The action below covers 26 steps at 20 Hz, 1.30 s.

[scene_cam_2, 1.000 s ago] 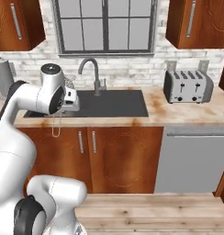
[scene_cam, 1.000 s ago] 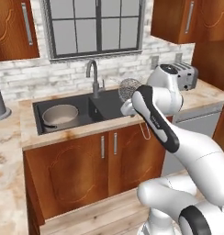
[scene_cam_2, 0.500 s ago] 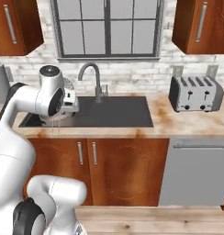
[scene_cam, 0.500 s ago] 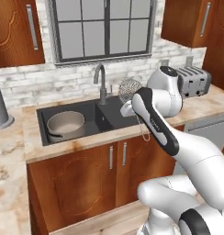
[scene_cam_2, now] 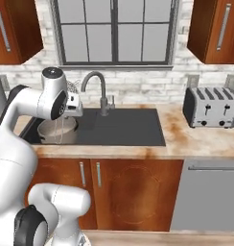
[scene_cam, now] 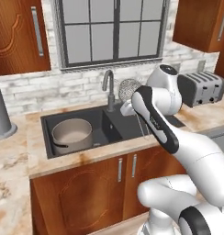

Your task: Pick the pot and strainer and place them in the sink. Then turn on the water.

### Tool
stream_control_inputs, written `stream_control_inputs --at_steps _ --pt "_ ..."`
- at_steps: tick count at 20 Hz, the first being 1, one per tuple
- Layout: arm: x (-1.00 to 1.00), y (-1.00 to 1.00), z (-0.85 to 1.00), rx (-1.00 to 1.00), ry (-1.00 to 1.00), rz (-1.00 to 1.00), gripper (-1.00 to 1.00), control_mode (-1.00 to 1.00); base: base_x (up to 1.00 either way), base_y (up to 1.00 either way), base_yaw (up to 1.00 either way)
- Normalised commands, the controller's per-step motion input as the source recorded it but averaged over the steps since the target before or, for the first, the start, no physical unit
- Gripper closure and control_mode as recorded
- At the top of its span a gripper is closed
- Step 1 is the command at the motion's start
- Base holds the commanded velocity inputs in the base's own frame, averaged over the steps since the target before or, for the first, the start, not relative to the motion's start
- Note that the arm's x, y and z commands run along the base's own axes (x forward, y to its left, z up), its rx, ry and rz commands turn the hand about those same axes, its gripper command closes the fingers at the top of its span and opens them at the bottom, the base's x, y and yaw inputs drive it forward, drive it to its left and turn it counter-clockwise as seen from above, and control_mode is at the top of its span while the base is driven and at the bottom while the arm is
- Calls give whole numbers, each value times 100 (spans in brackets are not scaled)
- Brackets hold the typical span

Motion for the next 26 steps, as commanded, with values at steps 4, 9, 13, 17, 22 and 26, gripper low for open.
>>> stream_control_inputs --at_steps 4,9,13,17,22,26 --pt "0 0 0 0 0 0 100 100 44 21 2" --pt "0 0 0 0 0 0 100 100 46 21 2" --pt "0 0 0 0 0 0 100 100 40 16 2" --pt "0 0 0 0 0 0 100 100 33 18 1" --pt "0 0 0 0 0 0 100 100 33 25 0" --pt "0 0 0 0 0 0 100 100 34 28 0"
